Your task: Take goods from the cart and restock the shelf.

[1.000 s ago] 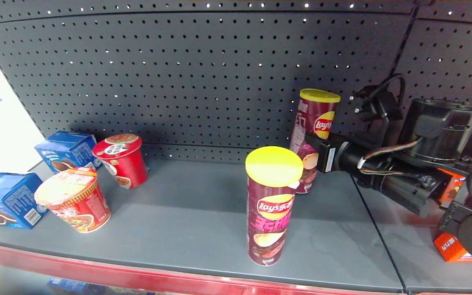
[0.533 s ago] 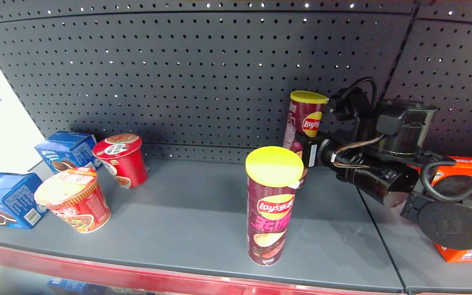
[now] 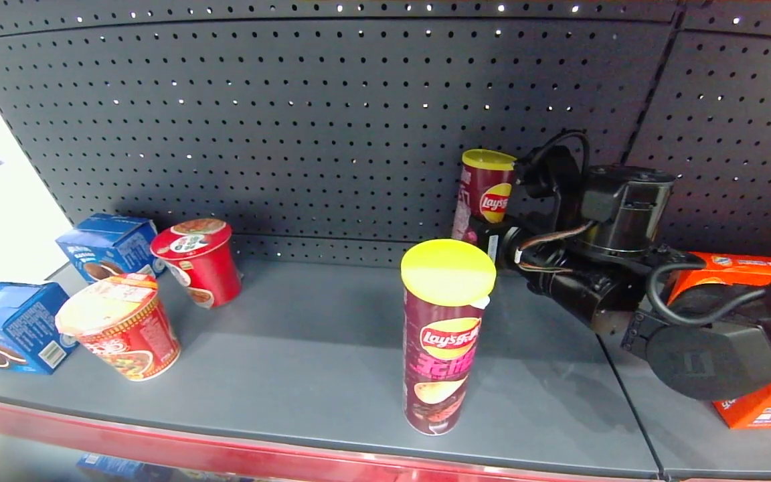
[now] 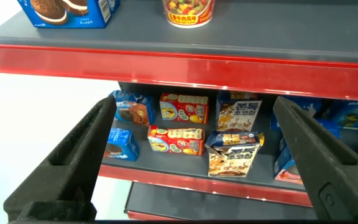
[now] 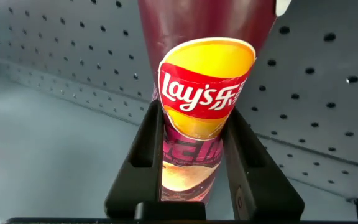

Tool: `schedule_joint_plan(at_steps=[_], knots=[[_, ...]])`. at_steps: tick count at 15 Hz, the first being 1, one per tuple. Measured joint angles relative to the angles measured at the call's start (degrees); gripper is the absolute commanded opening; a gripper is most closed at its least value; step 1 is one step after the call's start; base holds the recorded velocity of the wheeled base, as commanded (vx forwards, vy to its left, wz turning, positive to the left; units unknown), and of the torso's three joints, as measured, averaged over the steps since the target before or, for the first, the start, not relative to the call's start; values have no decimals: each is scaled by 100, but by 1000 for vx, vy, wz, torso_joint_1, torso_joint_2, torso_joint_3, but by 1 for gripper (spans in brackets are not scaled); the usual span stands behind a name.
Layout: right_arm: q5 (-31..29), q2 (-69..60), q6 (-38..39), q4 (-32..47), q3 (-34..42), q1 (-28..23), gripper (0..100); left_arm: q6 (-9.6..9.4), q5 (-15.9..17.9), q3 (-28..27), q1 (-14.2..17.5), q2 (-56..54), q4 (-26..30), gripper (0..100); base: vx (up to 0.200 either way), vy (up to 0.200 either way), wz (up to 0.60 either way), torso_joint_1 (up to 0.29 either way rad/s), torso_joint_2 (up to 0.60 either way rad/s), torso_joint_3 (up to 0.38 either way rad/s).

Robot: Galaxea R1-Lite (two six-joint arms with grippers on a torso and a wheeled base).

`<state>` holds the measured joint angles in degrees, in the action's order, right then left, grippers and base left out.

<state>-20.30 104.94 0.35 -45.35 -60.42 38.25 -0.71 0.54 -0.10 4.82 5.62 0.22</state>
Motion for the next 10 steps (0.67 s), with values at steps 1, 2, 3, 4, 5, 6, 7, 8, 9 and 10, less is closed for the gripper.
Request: schedule_joint_plan(at_steps=[1,2,3,4,5,6,7,8,9,10], knots=[[-17,41,7,-11,-35,20,0,0,0,0,0,0,0,100,0,0,0,0,0,0],[-20,74,7,-13,-55,30,0,2,0,0,0,0,2,100,0,0,0,0,0,0],[-20,104,9,-16,-77,39,0,0,0,0,0,0,0,100,0,0,0,0,0,0],[-20,124,9,-16,-107,48,0,0,0,0,0,0,2,100,0,0,0,0,0,0],[-20,145,13,-17,-132,63,0,0,-2,0,0,0,2,100,0,0,0,0,0,0],[-17,167,16,-22,-146,69,0,2,0,0,0,0,0,100,0,0,0,0,0,0],[-17,197,18,-68,-157,72,0,0,0,0,0,0,0,100,0,0,0,0,0,0],[-17,221,18,-115,-168,74,0,0,0,0,0,0,2,100,0,0,0,0,0,0],[-20,241,18,-132,-168,74,0,2,0,0,0,0,-1,100,0,0,0,0,0,0],[-15,265,18,-134,-165,74,0,0,0,0,0,0,0,100,0,0,0,0,0,0]])
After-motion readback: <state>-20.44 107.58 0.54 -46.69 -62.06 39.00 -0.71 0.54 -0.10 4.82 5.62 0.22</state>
